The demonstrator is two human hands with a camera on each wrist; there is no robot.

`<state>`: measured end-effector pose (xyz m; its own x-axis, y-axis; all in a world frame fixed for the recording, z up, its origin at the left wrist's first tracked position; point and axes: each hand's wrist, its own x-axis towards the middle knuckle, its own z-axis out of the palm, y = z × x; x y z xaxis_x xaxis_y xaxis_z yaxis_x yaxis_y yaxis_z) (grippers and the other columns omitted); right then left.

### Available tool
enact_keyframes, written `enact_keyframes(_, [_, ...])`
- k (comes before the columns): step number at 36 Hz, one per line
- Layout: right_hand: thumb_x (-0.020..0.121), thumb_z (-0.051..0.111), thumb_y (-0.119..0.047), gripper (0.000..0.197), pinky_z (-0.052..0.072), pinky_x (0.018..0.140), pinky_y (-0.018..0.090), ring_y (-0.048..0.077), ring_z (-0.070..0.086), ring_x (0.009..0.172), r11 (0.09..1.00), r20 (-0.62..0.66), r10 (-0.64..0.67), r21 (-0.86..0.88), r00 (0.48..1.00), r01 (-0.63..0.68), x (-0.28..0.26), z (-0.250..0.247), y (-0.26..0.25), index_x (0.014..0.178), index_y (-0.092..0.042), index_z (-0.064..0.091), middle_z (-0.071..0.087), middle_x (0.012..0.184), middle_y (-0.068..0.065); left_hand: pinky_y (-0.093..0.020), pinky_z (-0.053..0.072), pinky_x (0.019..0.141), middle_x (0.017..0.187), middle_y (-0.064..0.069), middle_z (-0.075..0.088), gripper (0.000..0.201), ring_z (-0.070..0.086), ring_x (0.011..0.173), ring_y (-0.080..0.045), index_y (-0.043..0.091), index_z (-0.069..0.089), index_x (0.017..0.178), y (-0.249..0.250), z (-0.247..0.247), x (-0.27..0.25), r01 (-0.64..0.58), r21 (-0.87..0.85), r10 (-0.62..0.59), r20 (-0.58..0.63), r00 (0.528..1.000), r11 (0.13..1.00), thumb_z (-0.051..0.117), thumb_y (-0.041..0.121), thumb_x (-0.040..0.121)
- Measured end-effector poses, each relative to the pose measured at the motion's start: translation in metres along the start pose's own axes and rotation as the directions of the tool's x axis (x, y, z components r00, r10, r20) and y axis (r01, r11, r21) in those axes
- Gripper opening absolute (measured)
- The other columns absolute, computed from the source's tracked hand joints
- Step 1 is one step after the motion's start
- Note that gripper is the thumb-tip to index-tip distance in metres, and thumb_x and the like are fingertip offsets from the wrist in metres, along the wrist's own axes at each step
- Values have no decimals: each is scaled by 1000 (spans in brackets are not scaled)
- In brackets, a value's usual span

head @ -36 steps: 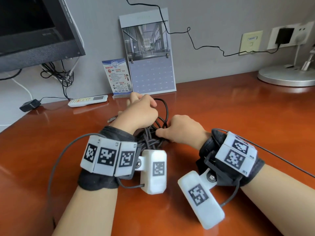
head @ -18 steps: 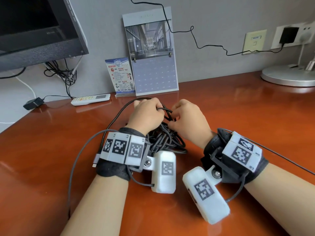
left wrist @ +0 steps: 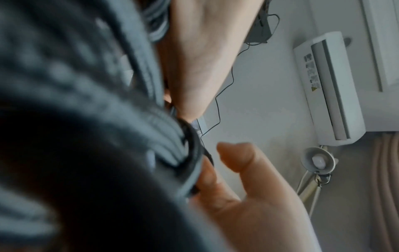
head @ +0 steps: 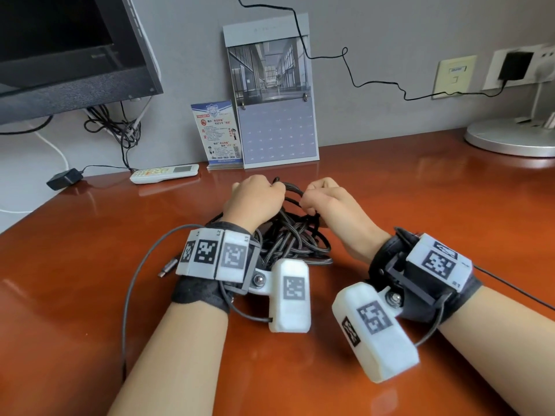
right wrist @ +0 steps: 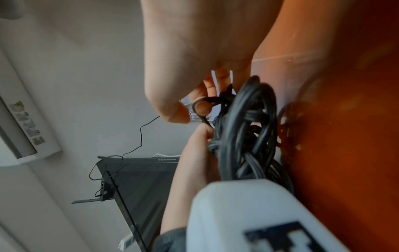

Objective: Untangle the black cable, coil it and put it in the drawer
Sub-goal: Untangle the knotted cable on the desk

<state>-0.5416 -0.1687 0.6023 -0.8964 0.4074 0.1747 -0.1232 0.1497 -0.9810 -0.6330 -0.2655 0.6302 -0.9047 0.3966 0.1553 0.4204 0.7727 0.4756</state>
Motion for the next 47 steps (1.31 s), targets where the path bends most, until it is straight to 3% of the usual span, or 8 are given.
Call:
enact_keyframes(9, [87,53,-23,30,40,53,17,17,45,62,965,-54,121,-227,991,-130,0,-10,-12,63,-7,62,57,68,6,-33,32,76,122,-9,55,30,31,131,-25,11,56,114,13,6,-12,12,176,-22,53,998,984,38,26,96])
enact_keyframes(13, [92,54,-31,43,35,55,22,18,40,67,954,-17,105,-281,994,-105,0,-11,-12,98,11,62,59,85,27,-33,31,73,111,-7,55,24,31,129,-25,12,55,107,14,7,-12,8,175,-19,63,998,984,39,25,95])
enact_keyframes(18, [94,53,-30,28,34,55,25,16,36,58,942,5,153,-304,988,-145,2,-10,-12,73,-11,50,37,59,2,-34,33,75,82,0,48,37,36,119,-26,9,60,95,12,5,-14,-30,93,24,64,998,995,36,37,93])
enact_keyframes(23, [89,52,-14,23,35,54,28,19,41,55,959,26,198,-214,980,-188,2,-13,-13,67,-8,50,45,58,5,-36,34,80,89,-4,54,40,37,119,-28,16,45,62,12,4,-15,11,14,-11,51,999,1000,34,38,94])
enact_keyframes(30, [89,50,-17,26,47,53,21,13,48,63,984,44,172,-57,984,-169,-3,-10,-17,66,-9,54,51,66,1,-35,32,83,131,-9,43,45,40,121,-29,6,64,108,3,5,-3,75,36,-74,-27,997,997,36,38,94])
enact_keyframes(40, [96,44,-43,48,46,73,27,10,56,50,983,97,150,-117,984,-139,-3,-19,-19,59,-22,66,59,62,12,-34,32,80,132,-6,44,45,45,119,-27,12,66,108,1,5,-2,78,52,-77,-18,997,996,39,44,93])
enact_keyframes(45, [97,47,-24,31,39,65,28,13,43,46,988,14,146,-56,989,-145,0,-18,-18,70,-13,58,39,43,-3,-36,36,81,121,-7,54,38,50,108,-29,16,56,67,2,5,-4,73,-7,-73,-51,996,997,42,43,90])
enact_keyframes(47, [94,45,-16,29,43,63,28,15,41,48,975,15,185,125,983,-185,1,-24,-21,67,-11,52,40,45,-1,-36,37,80,120,-8,56,40,51,107,-30,11,62,75,1,4,-5,69,-16,-70,-65,995,997,42,43,89])
